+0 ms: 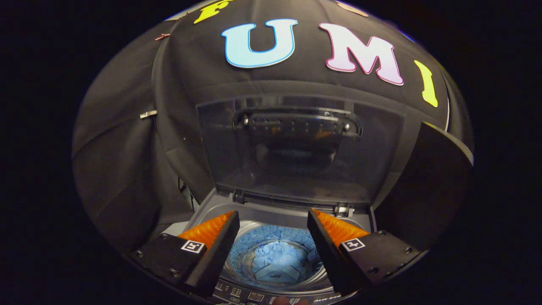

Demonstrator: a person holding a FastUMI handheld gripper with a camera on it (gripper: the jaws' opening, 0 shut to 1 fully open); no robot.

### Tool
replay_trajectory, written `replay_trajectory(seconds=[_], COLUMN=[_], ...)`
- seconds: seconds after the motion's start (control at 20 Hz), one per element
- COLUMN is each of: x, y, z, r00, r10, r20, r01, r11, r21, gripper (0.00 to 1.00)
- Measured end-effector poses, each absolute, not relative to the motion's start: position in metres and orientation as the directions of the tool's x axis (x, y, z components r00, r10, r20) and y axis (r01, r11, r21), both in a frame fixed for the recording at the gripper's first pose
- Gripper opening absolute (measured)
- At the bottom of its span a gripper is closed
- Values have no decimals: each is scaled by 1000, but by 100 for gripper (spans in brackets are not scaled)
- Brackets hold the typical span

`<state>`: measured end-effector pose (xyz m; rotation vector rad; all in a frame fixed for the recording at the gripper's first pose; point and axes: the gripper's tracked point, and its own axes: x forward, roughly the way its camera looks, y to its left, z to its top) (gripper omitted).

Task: Put the clothes into the washing machine and then close the washing machine lid.

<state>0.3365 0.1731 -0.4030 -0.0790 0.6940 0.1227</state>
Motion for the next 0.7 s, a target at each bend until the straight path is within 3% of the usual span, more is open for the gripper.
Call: replay_trajectory(seconds=[0.7], x=[444], y=[163], z=[-246], r00=[915], r10=[34], r20=[-401], r01=[-48], r11=[999], r21=[-26], gripper=[100])
